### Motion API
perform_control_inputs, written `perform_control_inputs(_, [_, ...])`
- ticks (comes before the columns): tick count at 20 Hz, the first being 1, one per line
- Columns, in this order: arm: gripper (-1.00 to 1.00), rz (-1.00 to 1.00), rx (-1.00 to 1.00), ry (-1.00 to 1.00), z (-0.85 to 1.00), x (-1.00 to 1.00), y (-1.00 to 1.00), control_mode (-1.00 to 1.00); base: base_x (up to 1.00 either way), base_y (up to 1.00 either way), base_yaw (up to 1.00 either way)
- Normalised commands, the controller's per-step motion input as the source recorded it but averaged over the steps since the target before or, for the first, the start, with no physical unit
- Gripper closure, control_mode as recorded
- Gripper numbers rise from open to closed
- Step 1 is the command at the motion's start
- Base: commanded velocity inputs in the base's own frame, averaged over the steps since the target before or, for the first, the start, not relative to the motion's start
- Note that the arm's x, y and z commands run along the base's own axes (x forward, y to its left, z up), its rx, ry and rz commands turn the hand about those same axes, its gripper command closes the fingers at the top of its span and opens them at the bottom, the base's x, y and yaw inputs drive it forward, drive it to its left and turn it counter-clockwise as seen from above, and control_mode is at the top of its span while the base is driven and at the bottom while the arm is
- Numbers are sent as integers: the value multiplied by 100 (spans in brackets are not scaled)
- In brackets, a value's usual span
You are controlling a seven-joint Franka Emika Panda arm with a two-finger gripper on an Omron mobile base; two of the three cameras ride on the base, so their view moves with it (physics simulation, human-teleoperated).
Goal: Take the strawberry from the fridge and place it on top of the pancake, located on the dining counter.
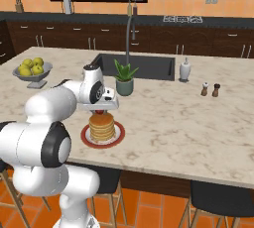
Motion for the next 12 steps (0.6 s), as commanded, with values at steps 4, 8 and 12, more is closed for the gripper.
perform_control_inputs(4, [100, 0, 0, -1, -22, 4, 0, -100, 0, 0, 0])
perform_control_inputs(8, [100, 0, 0, 0, -16, 0, 0, -100, 0, 0, 0])
perform_control_inputs(12, [100, 0, 0, 0, -10, 2, 0, -100, 0, 0, 0])
